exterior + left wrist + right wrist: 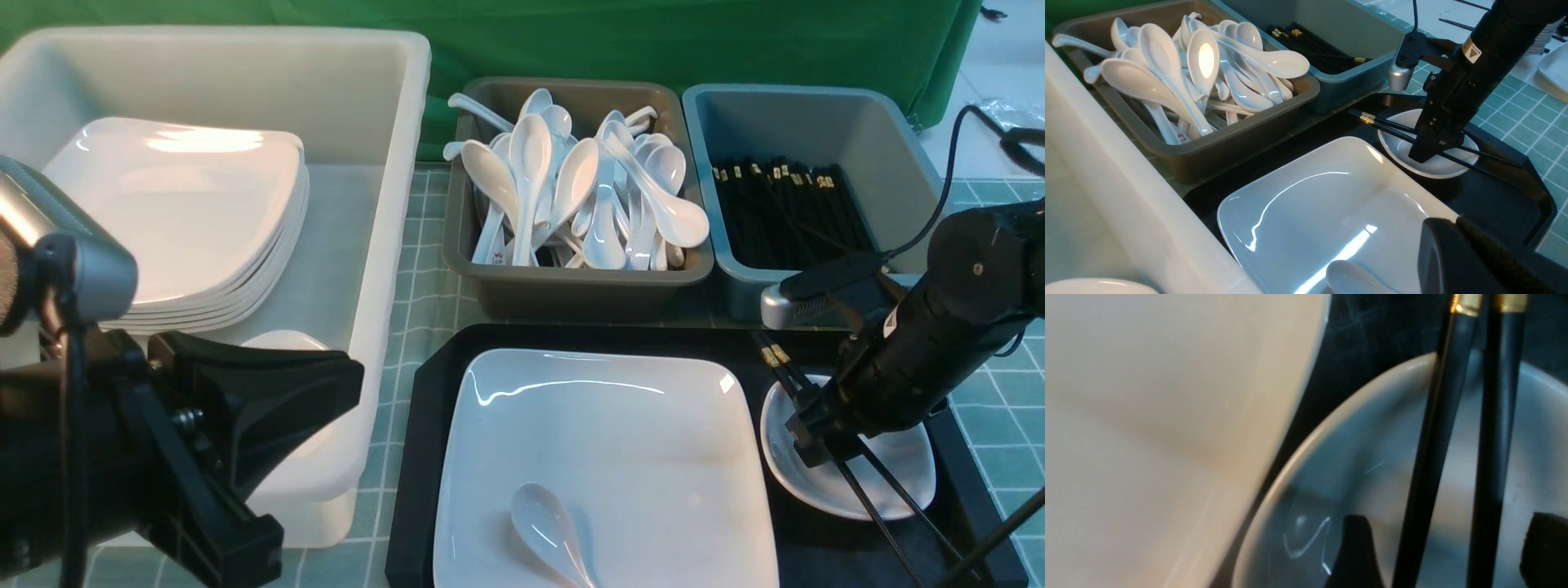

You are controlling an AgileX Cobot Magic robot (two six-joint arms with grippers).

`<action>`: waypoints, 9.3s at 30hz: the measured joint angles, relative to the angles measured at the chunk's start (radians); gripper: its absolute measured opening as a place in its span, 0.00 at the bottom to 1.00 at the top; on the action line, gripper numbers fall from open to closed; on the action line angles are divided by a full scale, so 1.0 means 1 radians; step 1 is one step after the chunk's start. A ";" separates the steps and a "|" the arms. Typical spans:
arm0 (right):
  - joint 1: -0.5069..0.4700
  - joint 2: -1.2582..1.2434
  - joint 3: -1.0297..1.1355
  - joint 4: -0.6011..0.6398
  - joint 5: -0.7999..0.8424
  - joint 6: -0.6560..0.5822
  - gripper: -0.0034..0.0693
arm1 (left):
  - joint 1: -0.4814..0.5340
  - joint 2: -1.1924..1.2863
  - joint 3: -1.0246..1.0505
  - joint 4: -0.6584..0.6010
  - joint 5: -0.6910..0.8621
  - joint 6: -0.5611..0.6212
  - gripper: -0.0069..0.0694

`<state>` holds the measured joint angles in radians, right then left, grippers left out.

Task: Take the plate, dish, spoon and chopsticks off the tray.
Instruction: Use the right arm to grab a pair of chopsticks from the plate, then use the right arm to put the chopsticks into the small storage box on the right, then use the right arm to grab a small plate from the dinner plate, then use the right arm to put the small plate into the large storage box on the left, then use the right arm to grab a soup spoon from the plate, then use the right arm to put the soup spoon into the small storage box in the middle, then use the left arm to grab a plate from the dinner plate

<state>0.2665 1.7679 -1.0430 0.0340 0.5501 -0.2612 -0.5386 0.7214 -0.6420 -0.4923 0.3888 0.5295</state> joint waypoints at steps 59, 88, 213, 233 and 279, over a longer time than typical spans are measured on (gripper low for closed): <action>-0.126 0.172 -0.870 0.197 0.433 -0.034 0.21 | 0.000 0.000 0.000 -0.006 -0.142 0.120 0.11; 0.175 -0.067 0.163 -0.225 -0.080 -0.101 0.73 | 0.000 -0.051 0.000 -0.008 -0.076 0.125 0.11; 0.595 0.030 -0.130 0.035 0.237 0.425 0.67 | -0.001 -0.432 -0.208 0.413 0.596 -0.324 0.11; 0.584 0.102 -0.130 0.090 0.226 0.272 0.21 | -0.001 -0.432 -0.208 0.419 0.592 -0.292 0.11; 0.206 -0.100 -0.602 0.007 0.211 0.175 0.21 | -0.001 -0.060 -0.019 0.243 0.358 -0.024 0.11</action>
<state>0.4725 1.6675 -1.6454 0.0414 0.7612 -0.0859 -0.5397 0.6615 -0.6611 -0.2488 0.7467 0.5053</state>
